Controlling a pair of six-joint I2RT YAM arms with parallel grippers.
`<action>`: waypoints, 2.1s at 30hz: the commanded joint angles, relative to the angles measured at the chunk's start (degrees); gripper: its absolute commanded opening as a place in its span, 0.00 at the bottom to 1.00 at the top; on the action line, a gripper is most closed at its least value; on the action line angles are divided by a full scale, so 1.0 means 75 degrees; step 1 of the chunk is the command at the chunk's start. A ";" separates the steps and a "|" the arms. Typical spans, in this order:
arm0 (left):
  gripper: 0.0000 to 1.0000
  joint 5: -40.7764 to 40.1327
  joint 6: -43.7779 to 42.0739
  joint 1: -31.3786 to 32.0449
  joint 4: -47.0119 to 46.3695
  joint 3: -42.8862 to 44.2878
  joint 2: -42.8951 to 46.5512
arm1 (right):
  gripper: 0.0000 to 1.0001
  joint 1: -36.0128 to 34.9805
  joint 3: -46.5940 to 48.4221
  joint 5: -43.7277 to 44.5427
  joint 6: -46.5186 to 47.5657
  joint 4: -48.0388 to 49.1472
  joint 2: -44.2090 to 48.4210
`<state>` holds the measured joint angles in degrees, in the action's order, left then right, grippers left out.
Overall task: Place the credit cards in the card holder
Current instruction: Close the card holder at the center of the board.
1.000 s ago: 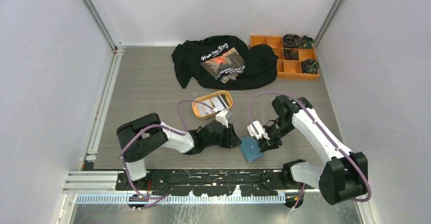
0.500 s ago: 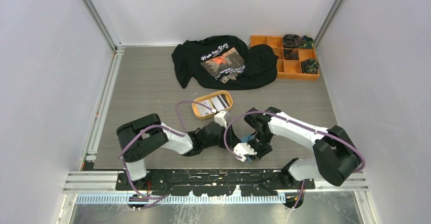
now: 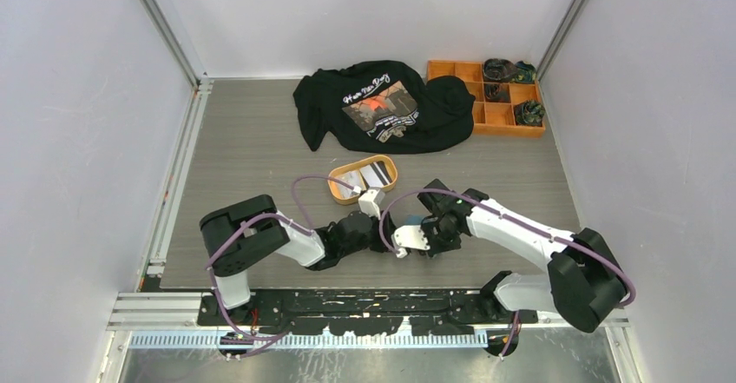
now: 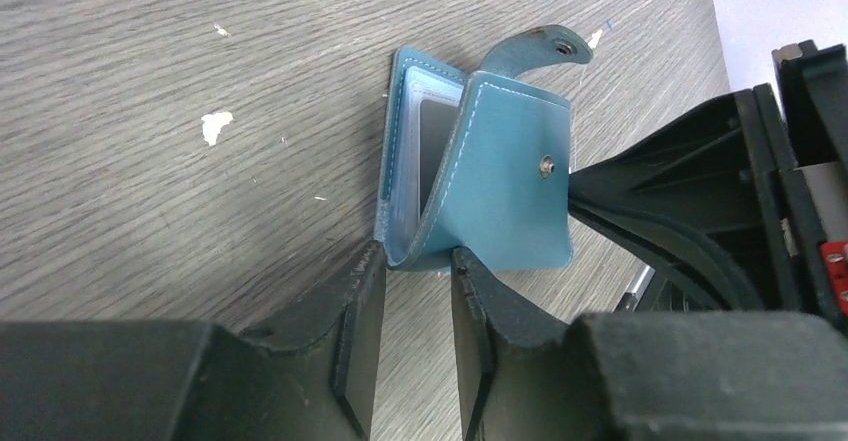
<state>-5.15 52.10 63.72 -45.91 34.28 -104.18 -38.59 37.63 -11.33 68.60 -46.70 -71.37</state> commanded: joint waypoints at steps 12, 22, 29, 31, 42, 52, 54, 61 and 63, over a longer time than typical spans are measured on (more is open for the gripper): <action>0.37 -0.0565 -0.0794 0.0167 -0.1134 -0.1242 0.1580 | 0.50 0.2364 0.1479 -0.3634 -0.1312 -0.0918 0.1460; 0.41 -0.0489 -0.1680 0.0174 -0.4205 -0.2110 0.1245 | 0.51 0.2358 0.2173 -0.3466 -0.2111 -0.1330 0.0530; 0.51 0.0057 -0.1681 -0.0012 -0.4811 -0.2310 0.1127 | 0.52 0.2462 0.2173 -0.3091 -0.2827 -0.0757 0.1089; 0.53 0.0421 -0.1474 -0.0163 -0.4812 -0.2239 0.0973 | 0.53 0.2549 0.2204 -0.3023 -0.3010 -0.0631 0.1246; 0.66 0.0954 -0.1159 -0.0716 -0.4702 -0.2573 0.1378 | 0.69 0.2942 0.2666 -0.2716 -0.4168 -0.0191 0.1787; 0.68 0.0882 -0.2010 -0.0720 -0.1447 -0.1980 0.2893 | 0.80 0.3008 0.3237 -0.3746 -0.4671 -0.0272 0.1546; 0.68 0.0813 -0.2302 -0.0702 -0.0406 -0.1724 0.3290 | 0.80 0.3164 0.2992 -0.3914 -0.4670 -0.0121 0.1406; 0.69 -0.0141 -0.3323 -0.0667 0.1886 -0.1283 0.4464 | 0.80 0.3406 0.2779 -0.4049 -0.4657 -0.0176 0.1345; 0.71 -0.0346 -0.3452 -0.0679 0.1956 -0.1399 0.4756 | 0.81 0.3444 0.2723 -0.4024 -0.4706 -0.0124 0.1406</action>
<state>-2.72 31.62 58.54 -38.35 23.24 -72.60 -13.28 57.87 -39.35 34.35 -49.47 -62.39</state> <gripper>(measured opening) 0.690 0.803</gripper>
